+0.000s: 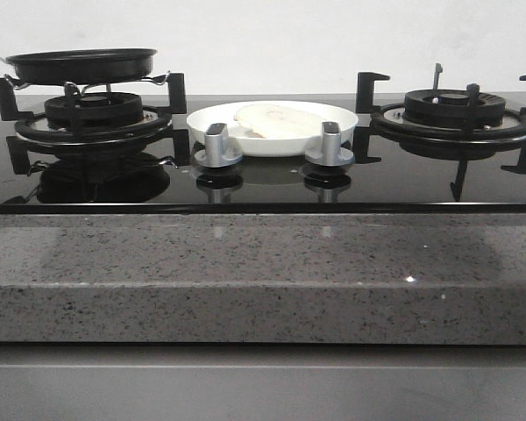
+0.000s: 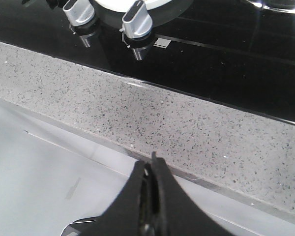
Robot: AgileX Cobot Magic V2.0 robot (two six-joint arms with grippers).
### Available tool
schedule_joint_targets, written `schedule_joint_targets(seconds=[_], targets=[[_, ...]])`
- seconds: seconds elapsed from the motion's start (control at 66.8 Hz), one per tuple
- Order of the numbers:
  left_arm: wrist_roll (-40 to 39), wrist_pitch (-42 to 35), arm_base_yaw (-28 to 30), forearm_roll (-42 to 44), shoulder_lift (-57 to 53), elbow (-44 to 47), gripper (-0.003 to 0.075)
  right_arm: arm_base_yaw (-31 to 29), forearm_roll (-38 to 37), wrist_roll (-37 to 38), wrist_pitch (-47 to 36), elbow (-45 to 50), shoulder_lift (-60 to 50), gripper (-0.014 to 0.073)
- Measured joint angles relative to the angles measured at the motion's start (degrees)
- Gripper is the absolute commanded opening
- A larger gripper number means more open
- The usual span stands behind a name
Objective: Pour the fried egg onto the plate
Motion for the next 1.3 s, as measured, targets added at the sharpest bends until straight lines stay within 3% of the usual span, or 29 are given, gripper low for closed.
schedule_joint_targets(seconds=[0.958,1.093,1.302], targets=[[0.0,0.0,-0.9,0.4,0.0,0.0,-0.0020,0.0,-0.7,0.0,-0.4,0.2,-0.1,-0.0069],[0.0,0.0,-0.9,0.4,0.0,0.0,-0.0020,-3.2,-3.5,0.0,-7.6,4.4,-4.2,-0.0069],[0.0,0.0,-0.9,0.4,0.0,0.0,-0.0020,-11.5,-6.7,0.0,-27.6,20.8,-15.8,-0.0069]])
